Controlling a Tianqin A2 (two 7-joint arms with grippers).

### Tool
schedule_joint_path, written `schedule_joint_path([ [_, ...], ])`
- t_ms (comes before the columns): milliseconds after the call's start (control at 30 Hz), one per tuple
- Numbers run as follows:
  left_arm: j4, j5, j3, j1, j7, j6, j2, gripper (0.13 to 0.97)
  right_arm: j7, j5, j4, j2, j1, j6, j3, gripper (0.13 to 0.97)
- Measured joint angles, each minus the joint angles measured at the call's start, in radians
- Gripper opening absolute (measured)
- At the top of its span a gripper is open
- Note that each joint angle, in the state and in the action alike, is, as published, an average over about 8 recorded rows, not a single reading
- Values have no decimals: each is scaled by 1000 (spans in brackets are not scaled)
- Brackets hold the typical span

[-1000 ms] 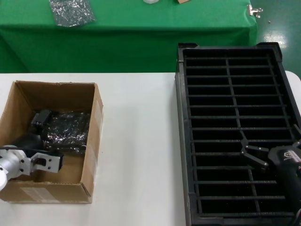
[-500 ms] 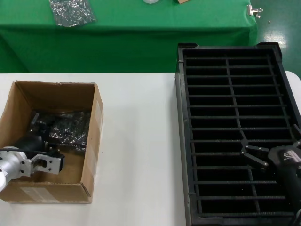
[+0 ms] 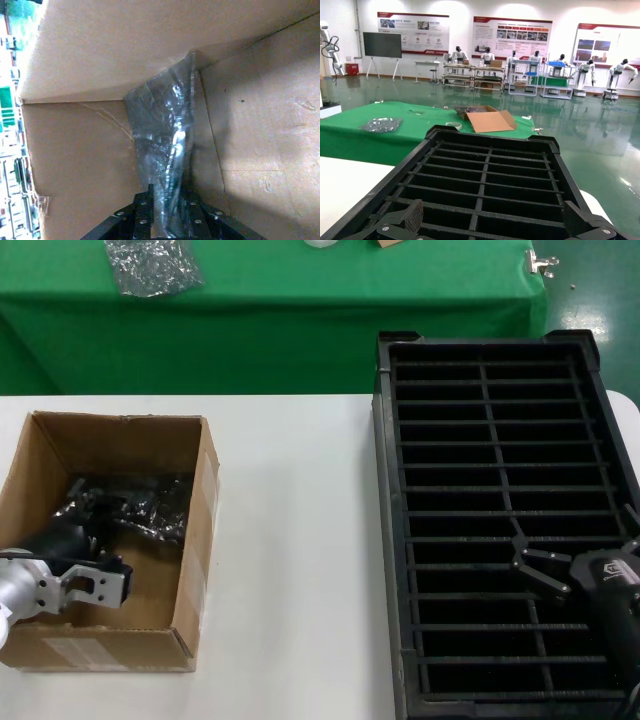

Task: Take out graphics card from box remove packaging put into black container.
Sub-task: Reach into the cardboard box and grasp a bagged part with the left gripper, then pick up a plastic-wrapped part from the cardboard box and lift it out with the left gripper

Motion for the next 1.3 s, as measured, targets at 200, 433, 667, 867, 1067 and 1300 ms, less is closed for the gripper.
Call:
schedule_joint_path([
  [200,-54,52,6,23,-76,1,-19,234,0,0,0,0,0,0,0,966],
  [433,-115,102,7,53,-150,1,-38,175,0,0,0,0,0,0,0,966],
  [667,-207,153,-12,93,-224,0,-61,146,0,0,0,0,0,0,0,966],
  [867,-361,235,-76,163,-327,28,-94,140,0,0,0,0,0,0,0,966],
  [1067,-577,363,-192,267,-466,107,-134,140,0,0,0,0,0,0,0,966],
  [1300,-815,447,-332,375,-592,180,-163,140,0,0,0,0,0,0,0,966],
])
